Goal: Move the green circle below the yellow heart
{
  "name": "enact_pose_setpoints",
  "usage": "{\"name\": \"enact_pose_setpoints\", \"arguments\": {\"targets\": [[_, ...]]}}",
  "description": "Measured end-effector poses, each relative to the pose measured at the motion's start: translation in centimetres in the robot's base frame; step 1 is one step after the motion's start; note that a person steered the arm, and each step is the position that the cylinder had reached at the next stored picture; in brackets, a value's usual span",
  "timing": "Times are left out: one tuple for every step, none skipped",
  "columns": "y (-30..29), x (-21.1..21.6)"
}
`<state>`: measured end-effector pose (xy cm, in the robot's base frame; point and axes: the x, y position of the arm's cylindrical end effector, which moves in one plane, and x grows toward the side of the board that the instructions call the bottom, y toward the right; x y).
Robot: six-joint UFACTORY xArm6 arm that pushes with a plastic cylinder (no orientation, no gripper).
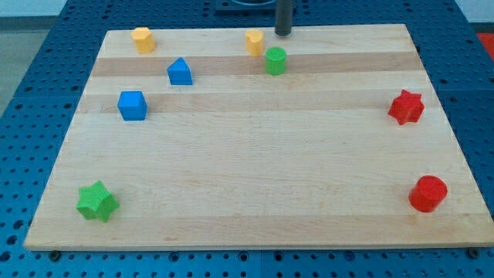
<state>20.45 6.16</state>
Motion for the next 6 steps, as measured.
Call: {"name": "enact_pose_setpoints", "arguments": {"targets": [[0.5,2.5],[0.4,5.5],[-0.7,7.4],[-2.2,8.3],[-4.0,8.5],[-5.4,8.5]]}}
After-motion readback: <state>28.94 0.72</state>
